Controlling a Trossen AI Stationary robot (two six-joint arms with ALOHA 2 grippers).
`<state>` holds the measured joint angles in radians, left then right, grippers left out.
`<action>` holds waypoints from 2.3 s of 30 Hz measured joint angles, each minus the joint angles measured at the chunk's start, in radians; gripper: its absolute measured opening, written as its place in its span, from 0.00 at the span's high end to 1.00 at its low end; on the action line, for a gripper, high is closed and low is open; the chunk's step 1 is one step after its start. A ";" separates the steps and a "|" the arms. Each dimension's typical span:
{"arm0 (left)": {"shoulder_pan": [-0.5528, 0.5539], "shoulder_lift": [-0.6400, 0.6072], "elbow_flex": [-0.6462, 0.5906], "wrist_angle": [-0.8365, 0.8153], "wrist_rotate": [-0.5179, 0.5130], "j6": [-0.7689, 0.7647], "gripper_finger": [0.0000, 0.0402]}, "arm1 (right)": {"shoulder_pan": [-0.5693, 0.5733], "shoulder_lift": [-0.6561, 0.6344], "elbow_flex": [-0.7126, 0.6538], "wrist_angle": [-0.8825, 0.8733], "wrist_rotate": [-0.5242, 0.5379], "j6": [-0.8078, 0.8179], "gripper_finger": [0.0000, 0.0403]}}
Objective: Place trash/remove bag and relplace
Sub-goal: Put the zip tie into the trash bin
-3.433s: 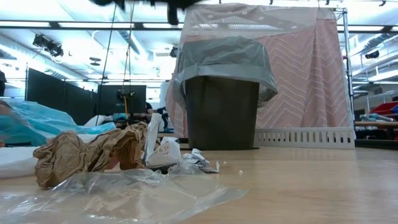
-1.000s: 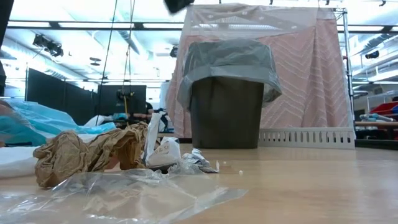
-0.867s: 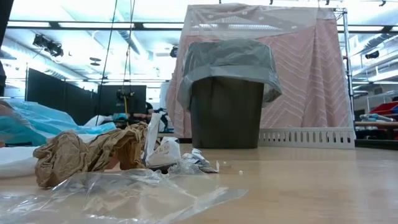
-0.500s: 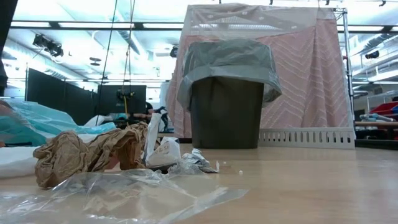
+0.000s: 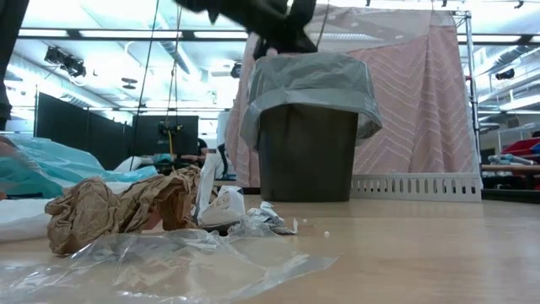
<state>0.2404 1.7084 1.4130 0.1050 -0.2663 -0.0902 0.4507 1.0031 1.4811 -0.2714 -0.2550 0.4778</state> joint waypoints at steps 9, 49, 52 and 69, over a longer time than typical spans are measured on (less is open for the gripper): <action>0.015 -0.002 -0.164 0.150 0.024 -0.144 1.00 | 0.014 0.000 0.000 0.012 0.004 0.002 0.43; -0.175 -0.197 0.230 -0.731 0.101 -0.048 1.00 | 0.015 0.009 0.000 -0.032 0.023 0.009 0.43; -0.227 -0.197 0.257 -0.805 0.106 -0.048 0.99 | 0.016 0.005 0.001 -0.330 0.186 0.113 0.43; -0.370 -0.260 0.262 -0.806 -0.030 -0.179 0.99 | -0.521 -0.092 -0.014 -1.297 1.110 0.711 0.43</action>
<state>-0.1300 1.4483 1.6749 -0.7007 -0.2960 -0.2694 -0.0700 0.9108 1.4667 -1.5683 0.8548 1.1892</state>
